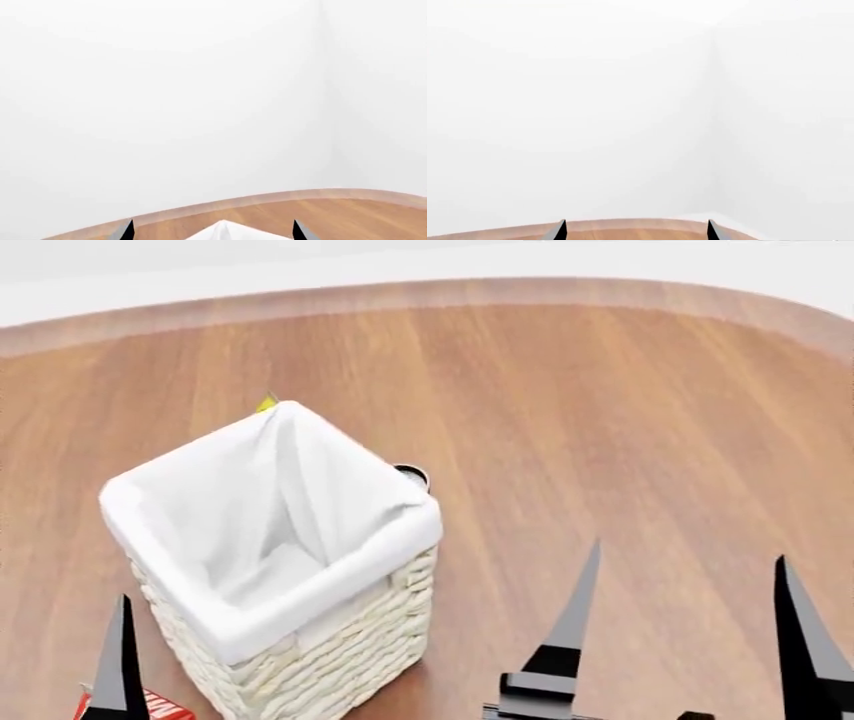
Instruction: Pick up the butter and put it in the basket.
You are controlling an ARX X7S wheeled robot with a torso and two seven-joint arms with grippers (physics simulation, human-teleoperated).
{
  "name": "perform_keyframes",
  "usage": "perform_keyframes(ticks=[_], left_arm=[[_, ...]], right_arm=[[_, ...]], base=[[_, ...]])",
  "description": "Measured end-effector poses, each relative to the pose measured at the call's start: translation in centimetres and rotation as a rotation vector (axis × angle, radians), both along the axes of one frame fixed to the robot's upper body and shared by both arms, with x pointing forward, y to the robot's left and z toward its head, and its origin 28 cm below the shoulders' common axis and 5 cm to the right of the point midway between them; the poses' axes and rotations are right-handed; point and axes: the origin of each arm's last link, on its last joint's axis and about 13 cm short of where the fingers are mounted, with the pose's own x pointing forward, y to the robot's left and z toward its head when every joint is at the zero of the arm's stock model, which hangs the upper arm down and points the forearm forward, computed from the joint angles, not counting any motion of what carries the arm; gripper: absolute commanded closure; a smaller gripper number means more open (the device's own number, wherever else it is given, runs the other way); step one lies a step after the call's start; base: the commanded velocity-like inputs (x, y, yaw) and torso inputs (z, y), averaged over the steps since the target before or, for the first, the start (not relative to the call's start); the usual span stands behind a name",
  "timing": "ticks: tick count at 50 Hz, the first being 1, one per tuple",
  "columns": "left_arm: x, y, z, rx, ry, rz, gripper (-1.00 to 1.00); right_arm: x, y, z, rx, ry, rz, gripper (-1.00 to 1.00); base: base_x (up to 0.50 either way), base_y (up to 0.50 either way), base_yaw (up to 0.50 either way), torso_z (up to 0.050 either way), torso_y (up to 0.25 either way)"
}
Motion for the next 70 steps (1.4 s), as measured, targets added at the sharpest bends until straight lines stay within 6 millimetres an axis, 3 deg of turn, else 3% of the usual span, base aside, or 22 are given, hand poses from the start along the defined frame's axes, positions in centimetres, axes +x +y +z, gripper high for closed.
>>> perform_keyframes(ticks=[21, 55, 70], left_arm=[[-0.1, 0.0, 0.0, -0.004, 0.009, -0.015, -1.0], [-0.2, -0.3, -0.2, 0.009, 0.015, -0.037, -1.0], [-1.0, -1.8, -0.4, -0.015, 0.055, -0.131, -1.0]], right_arm=[[0.1, 0.1, 0.0, -0.011, 0.009, -0.004, -1.0], [0.1, 0.0, 0.0, -0.014, 0.013, -0.009, -1.0], [-0.2, -0.2, 0.4, -0.007, 0.009, -0.014, -1.0]], base=[[0.0, 0.0, 0.0, 0.049, -0.003], [0.0, 0.0, 0.0, 0.049, -0.124], [0.0, 0.0, 0.0, 0.0, 0.0]])
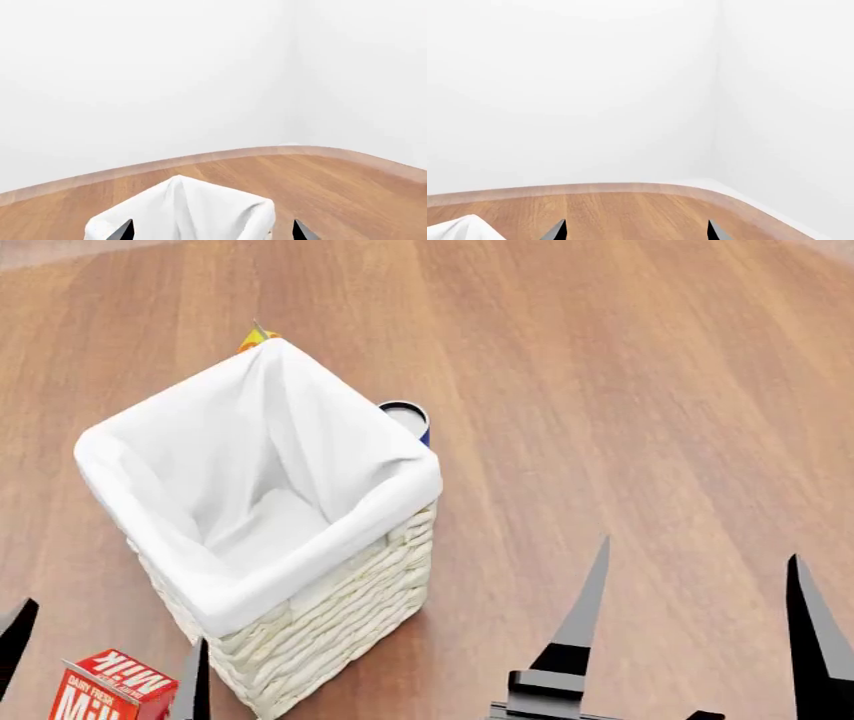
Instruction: Pick up the butter and put it in the basket.
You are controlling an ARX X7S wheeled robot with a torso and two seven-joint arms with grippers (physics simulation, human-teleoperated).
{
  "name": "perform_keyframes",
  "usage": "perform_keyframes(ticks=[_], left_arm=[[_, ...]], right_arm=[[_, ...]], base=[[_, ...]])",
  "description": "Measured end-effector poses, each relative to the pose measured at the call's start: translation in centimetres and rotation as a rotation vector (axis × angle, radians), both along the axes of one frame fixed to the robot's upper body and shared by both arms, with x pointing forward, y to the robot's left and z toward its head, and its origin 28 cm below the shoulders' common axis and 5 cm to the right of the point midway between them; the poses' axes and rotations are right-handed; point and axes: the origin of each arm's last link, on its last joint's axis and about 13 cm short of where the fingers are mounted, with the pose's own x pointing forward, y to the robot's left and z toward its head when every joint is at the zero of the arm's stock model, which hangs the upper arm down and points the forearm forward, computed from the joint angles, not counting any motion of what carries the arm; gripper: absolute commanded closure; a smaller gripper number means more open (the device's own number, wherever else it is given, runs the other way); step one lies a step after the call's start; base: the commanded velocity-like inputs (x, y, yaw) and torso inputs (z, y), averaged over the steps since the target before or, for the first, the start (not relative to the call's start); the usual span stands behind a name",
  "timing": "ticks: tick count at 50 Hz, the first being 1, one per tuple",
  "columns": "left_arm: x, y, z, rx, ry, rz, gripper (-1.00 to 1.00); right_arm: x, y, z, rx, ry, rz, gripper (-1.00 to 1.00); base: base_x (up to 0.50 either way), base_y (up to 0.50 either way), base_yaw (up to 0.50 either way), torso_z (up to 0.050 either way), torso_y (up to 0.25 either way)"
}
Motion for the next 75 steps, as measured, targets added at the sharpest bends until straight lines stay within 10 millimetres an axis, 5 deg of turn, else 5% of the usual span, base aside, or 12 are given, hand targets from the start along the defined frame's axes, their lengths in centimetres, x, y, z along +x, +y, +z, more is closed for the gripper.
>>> perform_keyframes(ticks=[40, 75], left_arm=[[-4.0, -3.5, -5.7, -0.049, 0.21, -0.127, -1.0], [-1.5, -4.4, -8.6, -0.026, 0.316, -0.105, -1.0]], right_arm=[[-0.3, 0.2, 0.4, 0.009, -0.011, 0.017, -1.0], [-0.4, 0.2, 0.6, 0.01, -0.013, 0.016, -1.0]], base=[[0.0, 0.0, 0.0, 0.0, 0.0], [0.0, 0.0, 0.0, 0.0, 0.0]])
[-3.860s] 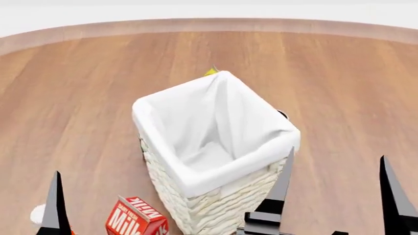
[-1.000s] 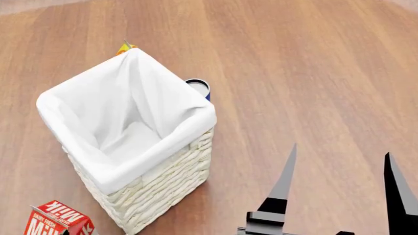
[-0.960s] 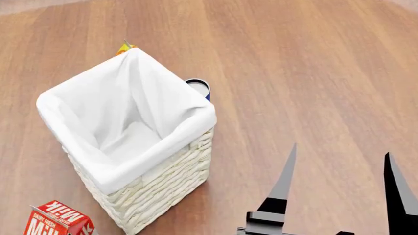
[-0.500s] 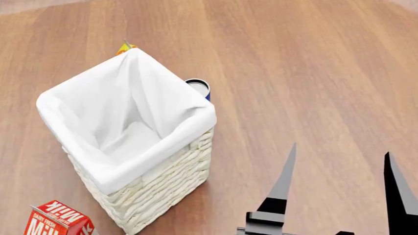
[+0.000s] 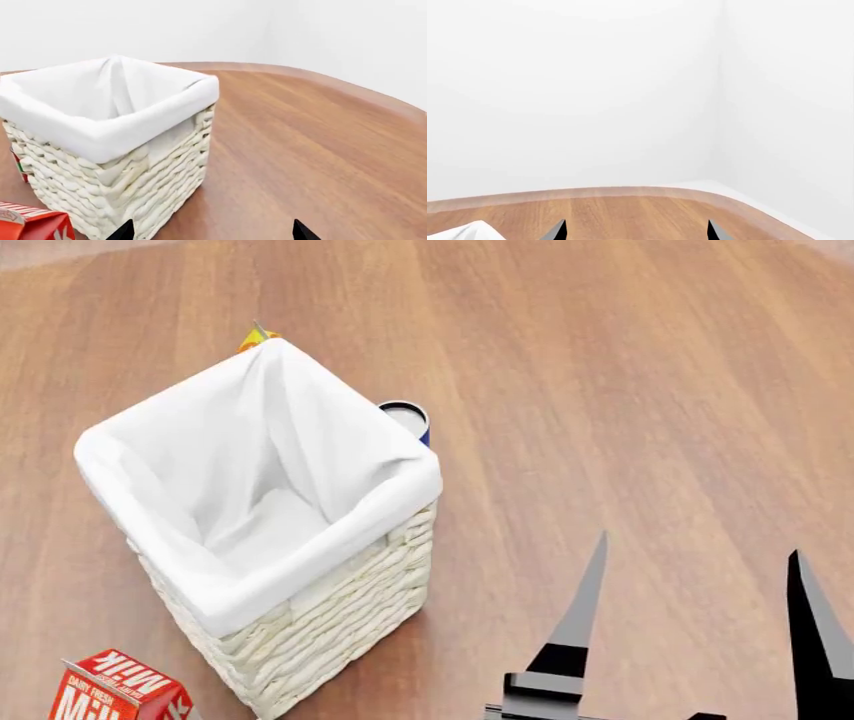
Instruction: Pick up the butter and put it in the basket.
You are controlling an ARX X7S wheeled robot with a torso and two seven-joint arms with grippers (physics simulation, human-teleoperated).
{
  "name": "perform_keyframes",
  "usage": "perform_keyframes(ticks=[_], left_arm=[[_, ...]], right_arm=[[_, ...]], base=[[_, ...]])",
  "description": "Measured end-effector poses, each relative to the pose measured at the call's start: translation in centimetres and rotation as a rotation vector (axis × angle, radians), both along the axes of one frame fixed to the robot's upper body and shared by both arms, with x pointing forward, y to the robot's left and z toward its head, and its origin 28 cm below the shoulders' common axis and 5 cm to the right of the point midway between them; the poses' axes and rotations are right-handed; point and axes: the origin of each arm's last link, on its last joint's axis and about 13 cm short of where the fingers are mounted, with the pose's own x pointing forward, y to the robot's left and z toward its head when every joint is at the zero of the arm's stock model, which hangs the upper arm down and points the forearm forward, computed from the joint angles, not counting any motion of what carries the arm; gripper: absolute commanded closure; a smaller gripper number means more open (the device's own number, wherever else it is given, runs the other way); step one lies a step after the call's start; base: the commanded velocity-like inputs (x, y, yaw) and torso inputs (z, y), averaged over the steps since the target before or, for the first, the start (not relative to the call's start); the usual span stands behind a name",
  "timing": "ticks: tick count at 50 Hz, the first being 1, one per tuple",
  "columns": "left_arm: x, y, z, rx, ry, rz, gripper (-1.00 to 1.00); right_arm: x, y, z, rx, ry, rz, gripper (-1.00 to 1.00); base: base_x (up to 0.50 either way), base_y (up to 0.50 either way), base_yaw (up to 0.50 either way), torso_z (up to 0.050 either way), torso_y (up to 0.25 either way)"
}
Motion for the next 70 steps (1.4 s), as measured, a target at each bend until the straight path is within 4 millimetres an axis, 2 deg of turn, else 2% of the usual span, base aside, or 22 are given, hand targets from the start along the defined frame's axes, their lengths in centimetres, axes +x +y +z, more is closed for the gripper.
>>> perform_keyframes(ticks=[38, 70], left_arm=[[0.6, -0.8, -4.1, 0.07, 0.202, 0.016, -1.0], [2.9, -0.2, -7.6, 0.2, 0.313, -0.035, -1.0]], right_arm=[[0.0, 0.0, 0.0, 0.001, 0.002, 0.002, -1.0], [0.1, 0.0, 0.0, 0.0, 0.003, 0.001, -1.0]], base=[[0.0, 0.0, 0.0, 0.0, 0.0], [0.0, 0.0, 0.0, 0.0, 0.0]])
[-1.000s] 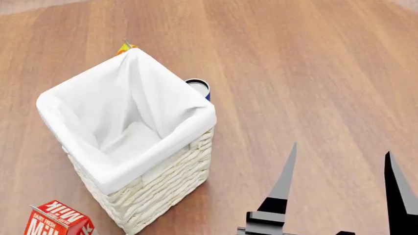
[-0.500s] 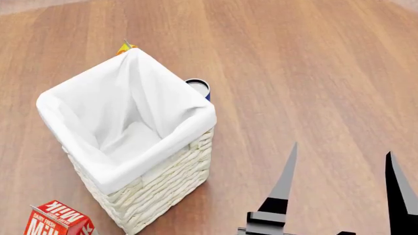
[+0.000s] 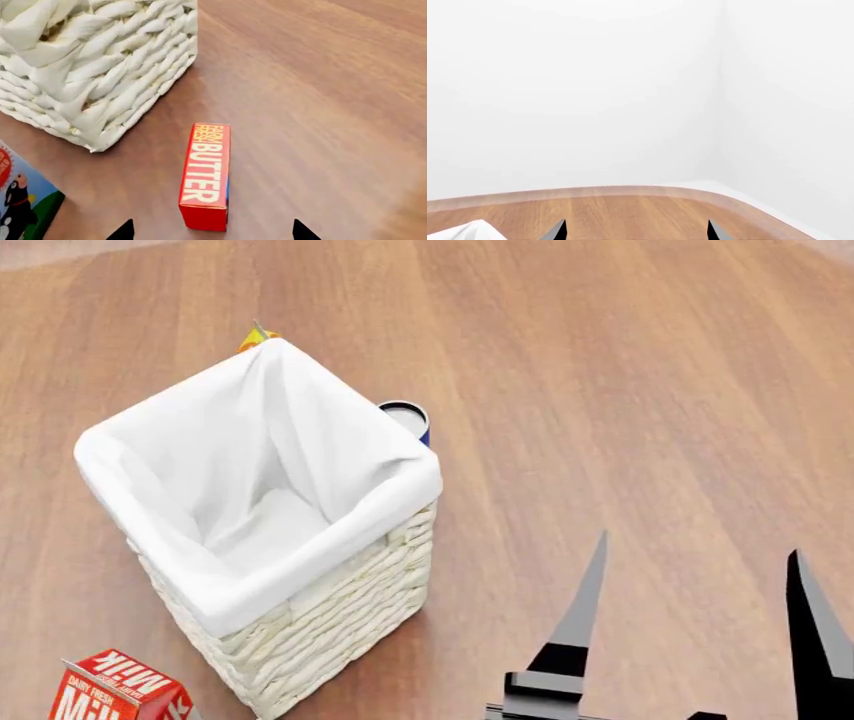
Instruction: Pick up the butter and put it in the basket.
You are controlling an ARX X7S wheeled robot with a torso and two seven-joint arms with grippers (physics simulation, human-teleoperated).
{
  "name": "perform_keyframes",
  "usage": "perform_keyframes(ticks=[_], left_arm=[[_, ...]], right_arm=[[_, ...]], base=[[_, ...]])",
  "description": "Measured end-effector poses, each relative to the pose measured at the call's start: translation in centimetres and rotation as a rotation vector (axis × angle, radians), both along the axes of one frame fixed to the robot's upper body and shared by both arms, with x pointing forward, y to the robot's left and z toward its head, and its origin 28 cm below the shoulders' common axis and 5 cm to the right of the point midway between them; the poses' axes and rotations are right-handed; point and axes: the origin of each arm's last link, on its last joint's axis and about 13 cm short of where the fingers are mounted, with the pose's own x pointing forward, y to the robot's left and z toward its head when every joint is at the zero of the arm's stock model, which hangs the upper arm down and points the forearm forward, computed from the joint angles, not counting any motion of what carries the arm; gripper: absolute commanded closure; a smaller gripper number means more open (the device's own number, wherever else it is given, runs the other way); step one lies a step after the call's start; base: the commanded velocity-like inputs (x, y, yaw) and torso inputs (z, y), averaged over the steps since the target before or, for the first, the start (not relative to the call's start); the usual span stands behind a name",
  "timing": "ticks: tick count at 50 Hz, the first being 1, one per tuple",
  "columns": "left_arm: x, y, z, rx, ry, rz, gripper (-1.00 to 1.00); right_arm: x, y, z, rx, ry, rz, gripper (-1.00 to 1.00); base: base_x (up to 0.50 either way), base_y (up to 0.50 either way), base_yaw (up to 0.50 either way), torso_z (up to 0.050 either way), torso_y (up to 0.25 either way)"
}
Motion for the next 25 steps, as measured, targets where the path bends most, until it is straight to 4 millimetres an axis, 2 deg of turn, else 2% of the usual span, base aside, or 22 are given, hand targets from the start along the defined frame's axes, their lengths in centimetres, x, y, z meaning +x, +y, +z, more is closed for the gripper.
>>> perform_keyframes(ticks=[12, 25], left_arm=[[0.9, 0.2, -0.8, 0.039, 0.014, -0.019, -1.0], [2.2, 0.5, -0.8, 0.071, 0.003, -0.025, -1.0]], right_arm=[[0.0, 0.0, 0.0, -0.001, 0.001, 0.0, -1.0], [0.1, 0.0, -0.1, -0.001, 0.004, 0.0, -1.0]], base=[[0.0, 0.0, 0.0, 0.0, 0.0], [0.0, 0.0, 0.0, 0.0, 0.0]])
